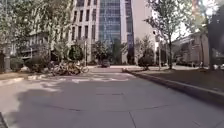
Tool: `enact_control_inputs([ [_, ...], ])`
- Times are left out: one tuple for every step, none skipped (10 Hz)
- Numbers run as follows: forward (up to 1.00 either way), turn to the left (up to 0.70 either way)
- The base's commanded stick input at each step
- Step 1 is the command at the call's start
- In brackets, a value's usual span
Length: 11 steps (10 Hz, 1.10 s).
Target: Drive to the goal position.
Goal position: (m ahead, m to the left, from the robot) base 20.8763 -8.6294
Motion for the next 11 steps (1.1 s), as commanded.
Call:
enact_control_inputs([
  [0.7,0.0],
  [0.7,0.0],
  [0.7,0.0],
  [0.7,0.0],
  [0.7,0.0],
  [0.7,0.0],
  [0.7,0.0],
  [0.7,0.0],
  [0.7,0.0],
  [0.7,0.0],
  [0.7,0.0],
])
